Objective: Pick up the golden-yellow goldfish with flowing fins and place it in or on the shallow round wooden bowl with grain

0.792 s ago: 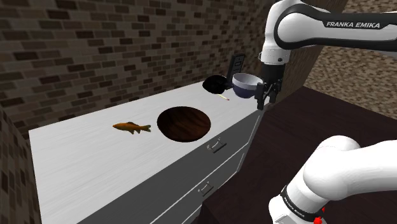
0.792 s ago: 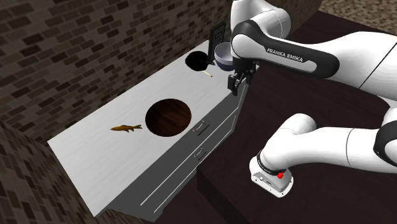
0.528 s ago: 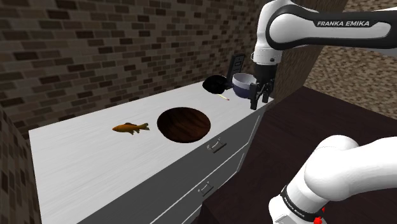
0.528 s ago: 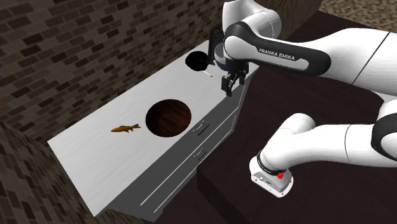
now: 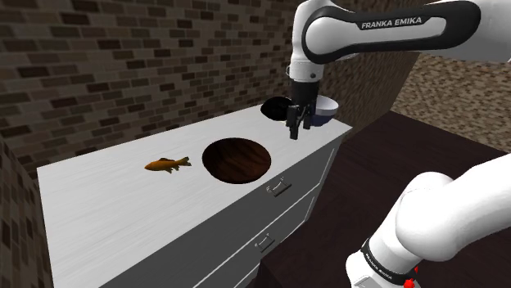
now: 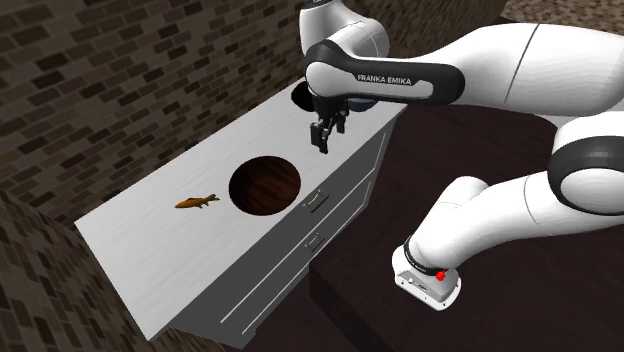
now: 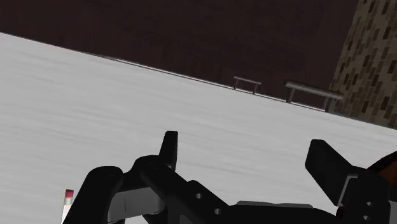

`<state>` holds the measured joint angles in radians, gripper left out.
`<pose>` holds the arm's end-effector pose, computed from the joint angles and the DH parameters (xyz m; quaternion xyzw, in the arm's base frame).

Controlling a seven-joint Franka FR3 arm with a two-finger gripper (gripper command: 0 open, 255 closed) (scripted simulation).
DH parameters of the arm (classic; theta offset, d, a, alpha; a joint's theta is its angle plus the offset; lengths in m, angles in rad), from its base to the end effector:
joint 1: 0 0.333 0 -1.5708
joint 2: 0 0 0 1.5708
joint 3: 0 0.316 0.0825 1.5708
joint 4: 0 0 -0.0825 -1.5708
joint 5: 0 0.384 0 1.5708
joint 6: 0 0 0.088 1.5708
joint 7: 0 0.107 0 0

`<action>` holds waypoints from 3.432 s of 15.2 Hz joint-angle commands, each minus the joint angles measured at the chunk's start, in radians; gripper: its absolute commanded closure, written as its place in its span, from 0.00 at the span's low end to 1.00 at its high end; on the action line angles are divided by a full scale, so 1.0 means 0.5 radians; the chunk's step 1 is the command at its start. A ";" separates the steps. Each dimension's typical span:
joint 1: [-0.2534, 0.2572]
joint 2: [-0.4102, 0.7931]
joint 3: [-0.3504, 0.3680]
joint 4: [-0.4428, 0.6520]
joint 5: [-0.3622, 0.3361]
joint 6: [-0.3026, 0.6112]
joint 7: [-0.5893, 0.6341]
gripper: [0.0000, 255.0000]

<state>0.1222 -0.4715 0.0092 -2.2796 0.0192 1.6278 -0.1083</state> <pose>0.3863 0.0534 0.5209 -0.9890 -0.1170 0.0901 0.0064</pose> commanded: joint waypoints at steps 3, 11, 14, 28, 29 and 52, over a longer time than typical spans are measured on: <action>0.094 0.233 0.086 0.165 0.054 0.090 -0.026 0.00; 0.248 0.670 0.242 0.563 0.093 0.179 -0.091 0.00; 0.304 0.832 0.302 0.733 0.088 0.190 -0.109 0.00; 0.627 1.615 0.555 1.704 -0.074 0.077 -0.165 0.00; 0.634 1.629 0.558 1.724 -0.078 0.072 -0.166 0.00; 0.628 1.610 0.558 1.493 -0.073 0.284 -0.168 1.00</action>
<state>0.4363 0.3335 0.2882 -1.5329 -0.0175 1.7698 -0.1922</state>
